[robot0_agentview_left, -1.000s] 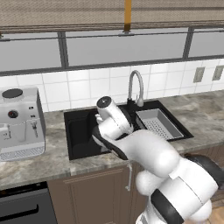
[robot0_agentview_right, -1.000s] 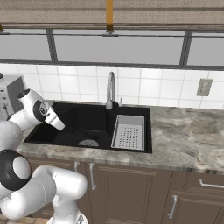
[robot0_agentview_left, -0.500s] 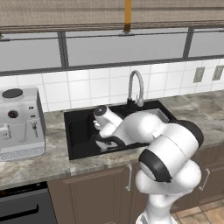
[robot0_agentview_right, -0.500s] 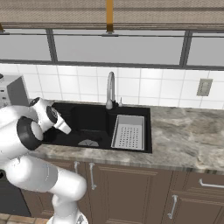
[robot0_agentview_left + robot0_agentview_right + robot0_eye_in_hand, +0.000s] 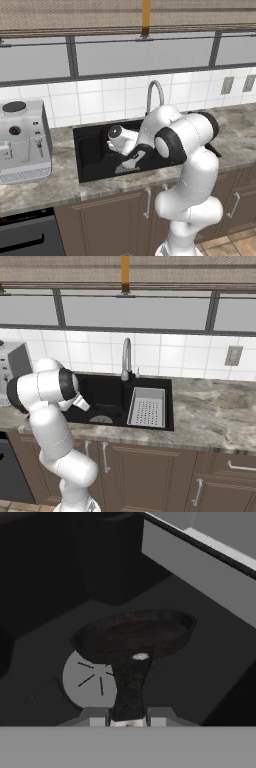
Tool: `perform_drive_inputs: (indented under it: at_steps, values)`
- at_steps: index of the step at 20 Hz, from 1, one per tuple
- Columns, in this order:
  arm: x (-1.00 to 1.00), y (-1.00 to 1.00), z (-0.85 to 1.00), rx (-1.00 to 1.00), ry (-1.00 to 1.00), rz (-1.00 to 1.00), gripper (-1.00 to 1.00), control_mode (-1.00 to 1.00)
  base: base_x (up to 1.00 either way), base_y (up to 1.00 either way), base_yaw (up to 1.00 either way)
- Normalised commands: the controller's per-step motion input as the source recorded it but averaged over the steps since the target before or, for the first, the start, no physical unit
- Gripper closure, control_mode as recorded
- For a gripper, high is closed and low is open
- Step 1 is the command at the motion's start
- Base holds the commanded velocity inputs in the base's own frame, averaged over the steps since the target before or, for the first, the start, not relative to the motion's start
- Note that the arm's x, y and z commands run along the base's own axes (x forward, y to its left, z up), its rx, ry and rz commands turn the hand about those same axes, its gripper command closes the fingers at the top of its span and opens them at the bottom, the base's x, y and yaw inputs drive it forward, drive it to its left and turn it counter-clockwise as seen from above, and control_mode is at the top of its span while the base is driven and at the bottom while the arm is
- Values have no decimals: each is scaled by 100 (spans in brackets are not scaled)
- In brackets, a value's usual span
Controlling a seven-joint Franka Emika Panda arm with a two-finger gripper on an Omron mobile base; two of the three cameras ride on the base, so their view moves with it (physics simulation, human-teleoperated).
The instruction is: Move the pot and pan from the stove into the sink.
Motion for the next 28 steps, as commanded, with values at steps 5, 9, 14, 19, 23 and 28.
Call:
perform_drive_inputs:
  at_steps: [5, 9, 14, 19, 23, 28]
  values:
    - [32, 1, -34, -4, -2, 0, 100, -100, 0, 0, 0]
    - [0, 0, 0, 0, 0, 0, -100, -100, 0, 0, 0]
    - [1, 1, 37, 0, -1, -4, -100, -100, 0, 0, 0]
    - [0, 0, 98, 1, -6, -6, -100, -100, 0, 0, 0]
    - [0, 2, 100, 0, -2, -1, -100, -100, 0, 0, 0]
    - [-29, -1, 100, 1, 4, -1, -100, -100, 0, 0, 0]
